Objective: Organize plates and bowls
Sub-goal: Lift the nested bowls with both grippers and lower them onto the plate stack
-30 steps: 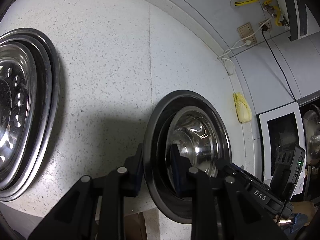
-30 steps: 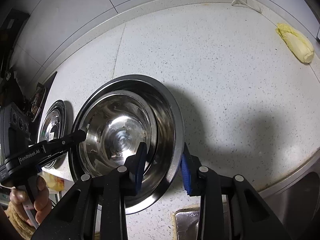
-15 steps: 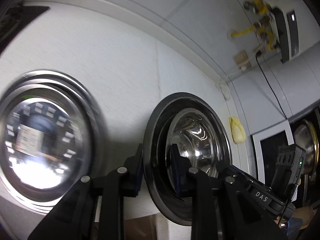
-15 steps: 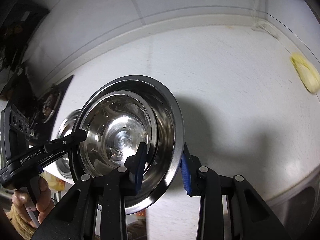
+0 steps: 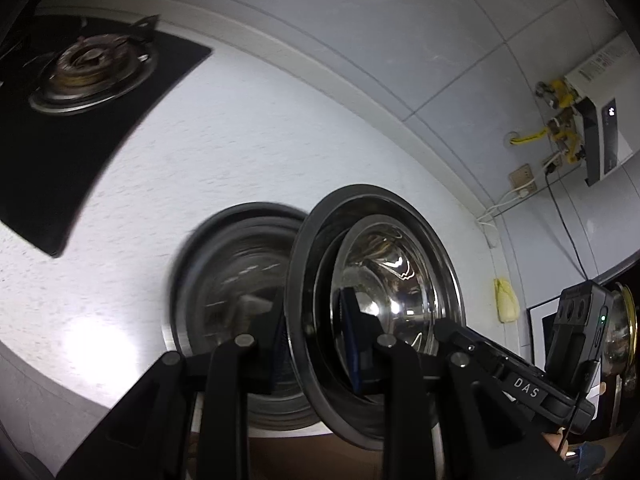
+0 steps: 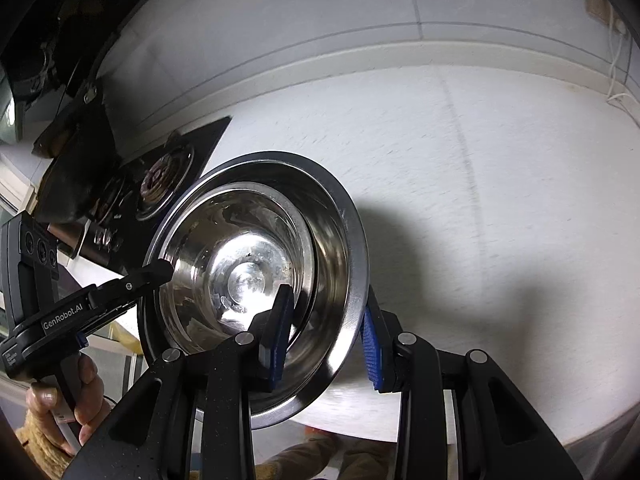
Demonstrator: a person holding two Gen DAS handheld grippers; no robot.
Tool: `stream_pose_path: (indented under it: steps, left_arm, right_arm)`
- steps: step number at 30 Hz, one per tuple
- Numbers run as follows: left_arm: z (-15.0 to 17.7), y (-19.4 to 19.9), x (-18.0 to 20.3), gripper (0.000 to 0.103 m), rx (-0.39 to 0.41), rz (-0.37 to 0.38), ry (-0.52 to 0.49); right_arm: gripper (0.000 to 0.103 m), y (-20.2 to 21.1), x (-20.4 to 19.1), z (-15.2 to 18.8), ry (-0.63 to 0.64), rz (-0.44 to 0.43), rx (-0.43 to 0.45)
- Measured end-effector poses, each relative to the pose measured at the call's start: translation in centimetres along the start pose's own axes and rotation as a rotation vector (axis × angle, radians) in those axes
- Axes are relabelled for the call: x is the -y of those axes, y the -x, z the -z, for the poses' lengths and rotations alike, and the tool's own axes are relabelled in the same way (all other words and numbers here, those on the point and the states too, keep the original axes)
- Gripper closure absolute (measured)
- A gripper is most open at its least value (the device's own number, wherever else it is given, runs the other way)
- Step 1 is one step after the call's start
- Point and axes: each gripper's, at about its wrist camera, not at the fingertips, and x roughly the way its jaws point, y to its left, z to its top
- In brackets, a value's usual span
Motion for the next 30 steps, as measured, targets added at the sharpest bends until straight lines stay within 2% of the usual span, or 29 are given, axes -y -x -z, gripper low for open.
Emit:
stream_pose_path:
  steps: [3,8,19,22,30]
  left_arm:
    - [0.0,-0.3,-2.7,0.080,-0.030,-0.012,0.016]
    - [-0.1,-0.9,-4.7,0.080,-0.042,-0.024,0.016]
    - [0.1,-2.3,-4.9,0.080,-0.006,-0.059,0.053]
    - [0.1,-2.1,-4.8,0.080,0.011,-0.065,0.034]
    - [1.5,-1.9,-5.3,0.080,-0.014,-0.051,-0.002]
  right_arm:
    - [0.074,-1.9,-1.1,1.0,-0.025,-0.001,-0.030]
    - [0.074,-3.5,-2.1,1.7,-0.043,0.005,-0.056]
    - [0.074,-4.9,-1.7,1.1,-0.027,-0.018,-0.063]
    - [0.074,-5.0,-1.6,1.1,-0.031,-0.021,-0.049]
    - [0.074,-4.6,-1.8,2.1,-0.052,-0.002,-0.022]
